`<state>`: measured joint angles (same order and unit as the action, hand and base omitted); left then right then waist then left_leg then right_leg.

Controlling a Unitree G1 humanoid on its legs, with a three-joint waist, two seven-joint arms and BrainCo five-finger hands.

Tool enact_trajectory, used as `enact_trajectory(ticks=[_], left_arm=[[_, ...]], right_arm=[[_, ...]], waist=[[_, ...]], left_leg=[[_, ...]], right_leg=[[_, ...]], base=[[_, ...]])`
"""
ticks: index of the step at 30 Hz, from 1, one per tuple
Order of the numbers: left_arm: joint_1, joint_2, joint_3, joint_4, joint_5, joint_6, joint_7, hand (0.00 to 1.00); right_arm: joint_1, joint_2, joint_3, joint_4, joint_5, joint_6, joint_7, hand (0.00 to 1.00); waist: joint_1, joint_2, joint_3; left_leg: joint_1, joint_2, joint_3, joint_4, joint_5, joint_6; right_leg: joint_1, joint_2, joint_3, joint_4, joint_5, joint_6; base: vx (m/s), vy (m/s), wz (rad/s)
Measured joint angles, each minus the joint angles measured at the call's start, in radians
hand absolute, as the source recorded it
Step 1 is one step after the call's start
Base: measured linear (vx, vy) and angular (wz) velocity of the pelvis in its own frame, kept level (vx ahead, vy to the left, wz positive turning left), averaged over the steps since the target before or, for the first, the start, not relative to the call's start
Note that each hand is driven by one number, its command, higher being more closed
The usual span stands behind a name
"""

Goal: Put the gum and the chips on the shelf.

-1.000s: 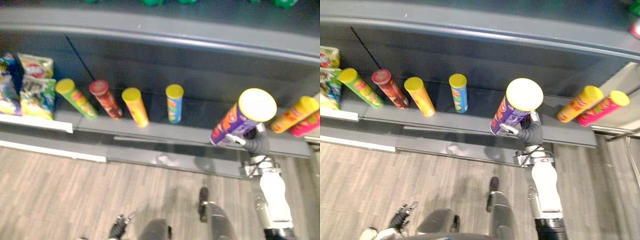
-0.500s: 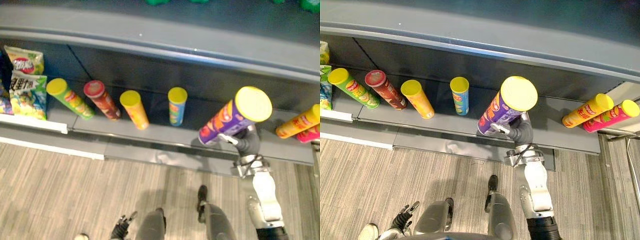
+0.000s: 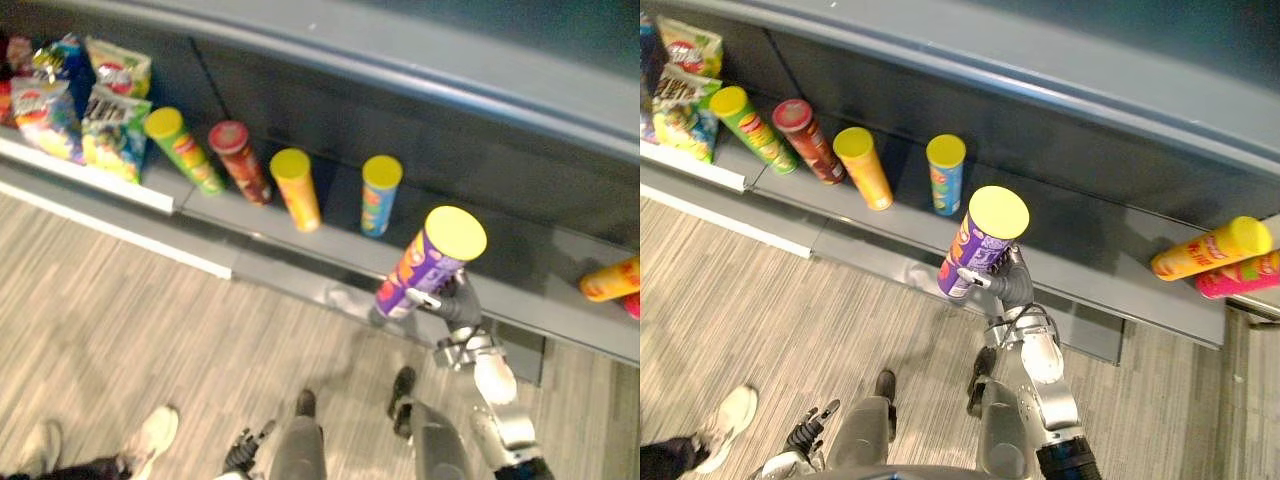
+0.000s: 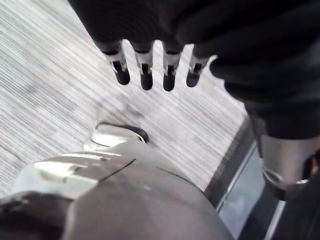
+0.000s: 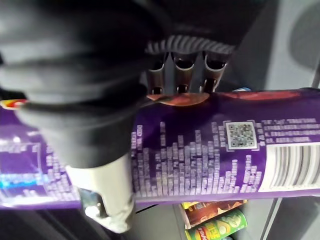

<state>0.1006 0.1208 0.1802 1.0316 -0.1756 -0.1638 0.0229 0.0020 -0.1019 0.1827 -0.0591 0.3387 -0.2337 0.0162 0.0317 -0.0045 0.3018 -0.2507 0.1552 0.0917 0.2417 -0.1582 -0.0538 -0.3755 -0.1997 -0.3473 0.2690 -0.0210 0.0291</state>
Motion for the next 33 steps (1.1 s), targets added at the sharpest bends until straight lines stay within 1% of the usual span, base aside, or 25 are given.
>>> enact_trajectory(ticks=[1, 2, 4, 7, 8, 9, 10, 12, 13, 14, 17, 18, 19, 22, 28, 33], left_arm=[[-0.005, -0.002, -0.018, -0.002, -0.001, 0.000, 0.016, 0.00], [-0.012, -0.002, -0.025, -0.002, -0.002, 0.000, 0.022, 0.00], [-0.022, -0.006, -0.035, -0.021, -0.005, -0.001, 0.043, 0.00], [-0.024, -0.013, -0.039, -0.057, -0.008, -0.002, 0.056, 0.00], [-0.031, -0.013, -0.052, -0.061, -0.010, -0.002, 0.062, 0.00], [-0.036, -0.014, -0.067, -0.075, -0.017, -0.002, 0.070, 0.00], [-0.038, -0.017, -0.067, -0.080, -0.017, -0.003, 0.074, 0.00], [-0.054, -0.036, -0.069, -0.097, -0.018, -0.011, 0.093, 0.00], [-0.060, -0.040, -0.069, -0.099, -0.018, -0.011, 0.095, 0.00], [-0.060, -0.041, -0.076, -0.114, -0.018, -0.011, 0.098, 0.00], [-0.063, -0.043, -0.077, -0.143, -0.019, -0.014, 0.111, 0.00], [-0.063, -0.047, -0.076, -0.159, -0.019, -0.015, 0.118, 0.00], [-0.062, -0.052, -0.074, -0.174, -0.020, -0.020, 0.126, 0.00], [-0.063, -0.074, -0.071, -0.212, -0.049, -0.024, 0.128, 0.00], [-0.066, -0.115, -0.074, -0.252, -0.058, -0.030, 0.127, 0.00], [-0.067, -0.120, -0.079, -0.271, -0.058, -0.030, 0.126, 0.00]], right_arm=[[-0.022, 0.001, 0.000, 0.009, -0.031, 0.000, -0.031, 1.00], [-0.041, 0.002, 0.001, 0.022, -0.055, 0.000, -0.050, 1.00], [-0.076, 0.004, 0.003, 0.052, -0.090, 0.001, -0.085, 1.00], [-0.126, 0.016, -0.005, 0.078, -0.127, 0.000, -0.124, 1.00], [-0.165, 0.026, -0.020, 0.099, -0.152, 0.000, -0.149, 1.00], [-0.211, 0.037, -0.041, 0.129, -0.182, -0.001, -0.185, 1.00], [-0.235, 0.041, -0.058, 0.148, -0.186, -0.002, -0.198, 1.00], [-0.312, 0.043, -0.127, 0.208, -0.227, 0.001, -0.277, 1.00], [-0.328, 0.043, -0.147, 0.216, -0.229, 0.002, -0.295, 1.00], [-0.351, 0.045, -0.177, 0.223, -0.245, 0.003, -0.330, 1.00], [-0.394, 0.051, -0.217, 0.223, -0.264, 0.004, -0.401, 1.00], [-0.402, 0.059, -0.238, 0.218, -0.265, 0.004, -0.438, 1.00], [-0.401, 0.071, -0.255, 0.205, -0.274, 0.004, -0.460, 1.00], [-0.401, 0.080, -0.283, 0.169, -0.298, 0.004, -0.495, 1.00], [-0.401, 0.080, -0.355, 0.143, -0.299, 0.004, -0.540, 1.00], [-0.403, 0.079, -0.405, 0.144, -0.298, 0.004, -0.562, 1.00]], waist=[[0.003, 0.008, 0.003], [0.007, 0.014, 0.006], [0.023, 0.020, 0.010], [0.027, 0.032, 0.017], [0.031, 0.039, 0.022], [0.031, 0.050, 0.033], [0.033, 0.054, 0.041], [0.041, 0.085, 0.075], [0.046, 0.092, 0.086], [0.056, 0.095, 0.094], [0.057, 0.097, 0.111], [0.058, 0.097, 0.112], [0.058, 0.097, 0.112], [0.059, 0.099, 0.113], [0.059, 0.099, 0.113], [0.061, 0.104, 0.115]], left_leg=[[-0.014, -0.012, 0.008, -0.002, 0.022, -0.036], [-0.025, -0.022, 0.006, 0.000, 0.026, -0.042], [-0.031, -0.041, 0.008, 0.011, 0.027, -0.043], [-0.063, -0.051, 0.005, 0.044, 0.017, -0.034], [-0.079, -0.053, 0.007, 0.063, 0.012, -0.033], [-0.099, -0.054, 0.007, 0.083, 0.008, -0.034], [-0.104, -0.055, 0.008, 0.093, 0.005, -0.034], [-0.129, -0.053, 0.006, 0.138, -0.012, -0.032], [-0.133, -0.052, 0.007, 0.149, -0.017, -0.032], [-0.149, -0.050, 0.013, 0.166, -0.025, -0.033], [-0.185, -0.036, 0.012, 0.208, -0.039, -0.035], [-0.195, -0.030, 0.012, 0.223, -0.044, -0.036], [-0.199, -0.026, 0.012, 0.232, -0.048, -0.039], [-0.202, -0.017, 0.013, 0.251, -0.059, -0.043], [-0.211, 0.010, 0.037, 0.256, -0.071, -0.047], [-0.227, 0.025, 0.036, 0.294, -0.080, -0.056]], right_leg=[[-0.022, -0.014, 0.002, 0.019, 0.008, 0.012], [-0.029, -0.026, 0.005, 0.020, 0.016, 0.015], [-0.035, -0.044, 0.014, 0.016, 0.029, 0.031], [-0.046, -0.054, 0.017, 0.016, 0.035, 0.040], [-0.060, -0.056, 0.024, 0.017, 0.044, 0.037], [-0.074, -0.059, 0.026, 0.022, 0.047, 0.037], [-0.081, -0.062, 0.029, 0.031, 0.047, 0.037], [-0.097, -0.067, 0.033, 0.058, 0.046, 0.037], [-0.101, -0.068, 0.036, 0.066, 0.045, 0.035], [-0.125, -0.069, 0.049, 0.087, 0.043, 0.032], [-0.160, -0.069, 0.053, 0.124, 0.034, 0.022], [-0.170, -0.068, 0.055, 0.139, 0.028, 0.019], [-0.175, -0.068, 0.055, 0.151, 0.022, 0.018], [-0.181, -0.069, 0.056, 0.172, 0.011, 0.011], [-0.196, -0.058, 0.055, 0.176, -0.001, 0.009], [-0.218, -0.054, 0.057, 0.218, -0.016, -0.001]], base=[[-0.05, 0.066, 0.27], [-0.06, 0.118, 0.18], [-0.02, 0.127, 0.09], [-0.04, 0.089, 0.05], [-0.03, 0.052, -0.03], [-0.03, 0.044, -0.05], [-0.07, 0.028, 0.00], [-0.08, 0.019, -0.01], [-0.09, 0.019, -0.10], [-0.09, 0.015, -0.11], [-0.07, -0.008, -0.06], [-0.05, -0.014, -0.03], [-0.03, -0.010, -0.04], [-0.02, 0.003, -0.06], [0.00, -0.008, -0.06], [0.05, 0.000, -0.03]])
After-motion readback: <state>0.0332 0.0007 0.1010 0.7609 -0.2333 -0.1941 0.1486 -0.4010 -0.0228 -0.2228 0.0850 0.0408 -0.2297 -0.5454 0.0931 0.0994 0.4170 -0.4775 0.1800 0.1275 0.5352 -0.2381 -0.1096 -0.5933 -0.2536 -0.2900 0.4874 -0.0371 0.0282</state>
